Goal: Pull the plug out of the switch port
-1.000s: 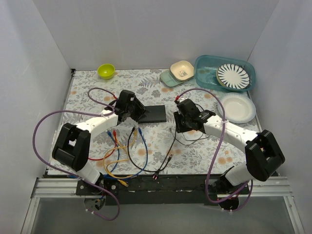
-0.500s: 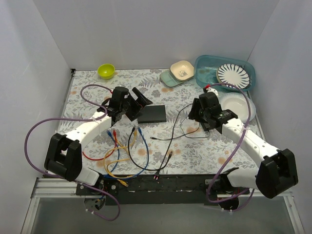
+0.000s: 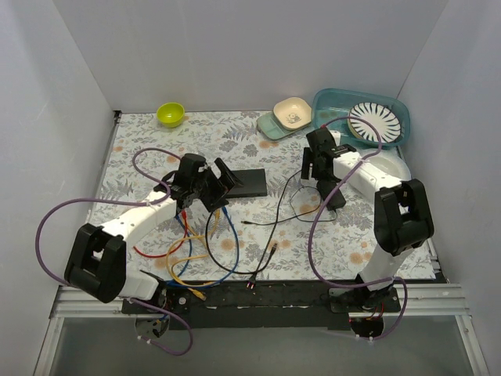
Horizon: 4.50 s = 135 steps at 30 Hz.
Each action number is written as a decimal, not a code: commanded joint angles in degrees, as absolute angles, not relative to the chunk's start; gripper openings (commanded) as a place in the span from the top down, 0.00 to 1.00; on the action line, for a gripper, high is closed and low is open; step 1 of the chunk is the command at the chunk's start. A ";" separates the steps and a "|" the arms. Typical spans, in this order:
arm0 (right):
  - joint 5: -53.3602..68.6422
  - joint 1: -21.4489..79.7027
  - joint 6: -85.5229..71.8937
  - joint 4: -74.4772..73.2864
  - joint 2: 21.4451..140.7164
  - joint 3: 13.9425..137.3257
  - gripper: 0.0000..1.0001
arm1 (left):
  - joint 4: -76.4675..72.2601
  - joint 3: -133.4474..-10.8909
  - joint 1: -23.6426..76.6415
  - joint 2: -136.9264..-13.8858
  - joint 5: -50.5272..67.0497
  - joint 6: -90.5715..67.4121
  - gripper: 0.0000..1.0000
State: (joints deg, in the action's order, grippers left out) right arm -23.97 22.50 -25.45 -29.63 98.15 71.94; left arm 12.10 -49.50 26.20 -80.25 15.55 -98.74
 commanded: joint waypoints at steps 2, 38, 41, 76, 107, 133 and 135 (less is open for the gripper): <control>-26.20 19.34 -22.59 -32.52 97.82 68.83 0.01 | 16.60 -47.03 26.19 -73.66 13.45 -94.67 0.04; 5.09 52.19 -31.55 -23.03 100.89 59.03 0.31 | 24.94 -46.40 25.93 -69.26 6.17 -97.99 0.07; 8.60 55.79 -30.59 -22.94 104.93 65.71 0.31 | 27.23 -47.55 25.23 -66.37 3.27 -99.49 0.07; -26.37 51.07 -33.93 -30.85 60.91 53.52 0.20 | 9.65 -56.59 50.88 -95.78 28.74 -84.56 0.66; -20.48 42.98 -31.38 -28.12 58.88 48.07 0.15 | 43.16 -37.09 -2.83 -79.37 -8.61 -101.35 0.72; -0.37 35.34 -35.32 -16.79 89.62 62.90 0.23 | 22.93 -59.66 6.06 -94.88 6.98 -96.33 0.66; 4.11 33.41 -36.56 -17.40 97.09 66.42 0.27 | 25.21 -62.65 5.63 -98.51 4.41 -97.20 0.68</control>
